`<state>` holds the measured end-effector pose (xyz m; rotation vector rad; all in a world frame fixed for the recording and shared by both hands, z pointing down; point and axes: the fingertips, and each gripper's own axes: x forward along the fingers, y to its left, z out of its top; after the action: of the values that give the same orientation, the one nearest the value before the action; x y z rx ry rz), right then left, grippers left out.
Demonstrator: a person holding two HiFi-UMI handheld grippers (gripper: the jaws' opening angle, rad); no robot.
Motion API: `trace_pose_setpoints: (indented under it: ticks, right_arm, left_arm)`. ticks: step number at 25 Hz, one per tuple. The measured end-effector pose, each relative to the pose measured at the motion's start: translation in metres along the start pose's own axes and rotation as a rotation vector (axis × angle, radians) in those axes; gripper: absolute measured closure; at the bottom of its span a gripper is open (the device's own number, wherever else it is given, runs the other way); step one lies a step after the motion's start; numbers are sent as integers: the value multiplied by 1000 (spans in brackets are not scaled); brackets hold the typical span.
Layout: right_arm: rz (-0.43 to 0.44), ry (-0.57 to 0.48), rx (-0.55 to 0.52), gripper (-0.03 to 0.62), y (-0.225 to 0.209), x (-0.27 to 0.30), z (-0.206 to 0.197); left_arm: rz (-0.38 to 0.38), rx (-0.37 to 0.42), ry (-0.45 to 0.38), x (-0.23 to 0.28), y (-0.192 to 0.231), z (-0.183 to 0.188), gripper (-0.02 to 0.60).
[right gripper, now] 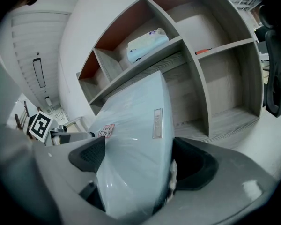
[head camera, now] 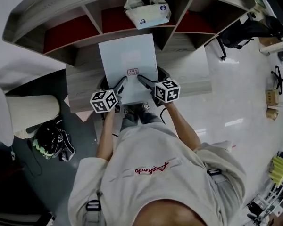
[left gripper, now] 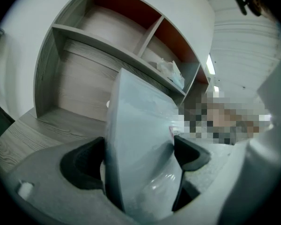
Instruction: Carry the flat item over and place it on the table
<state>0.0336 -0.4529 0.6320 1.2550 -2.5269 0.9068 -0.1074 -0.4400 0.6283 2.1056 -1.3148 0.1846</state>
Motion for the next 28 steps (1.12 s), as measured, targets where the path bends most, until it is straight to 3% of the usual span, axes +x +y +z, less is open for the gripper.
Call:
trace_pose_setpoints:
  ticks: [14, 28]
  right_arm:
    - [-38, 37, 23, 123, -5, 27, -5]
    - [-73, 193, 125, 125, -40, 61, -75]
  left_arm:
    - [-25, -31, 45, 18, 26, -2, 98]
    - [2, -132, 189, 53, 66, -70, 98]
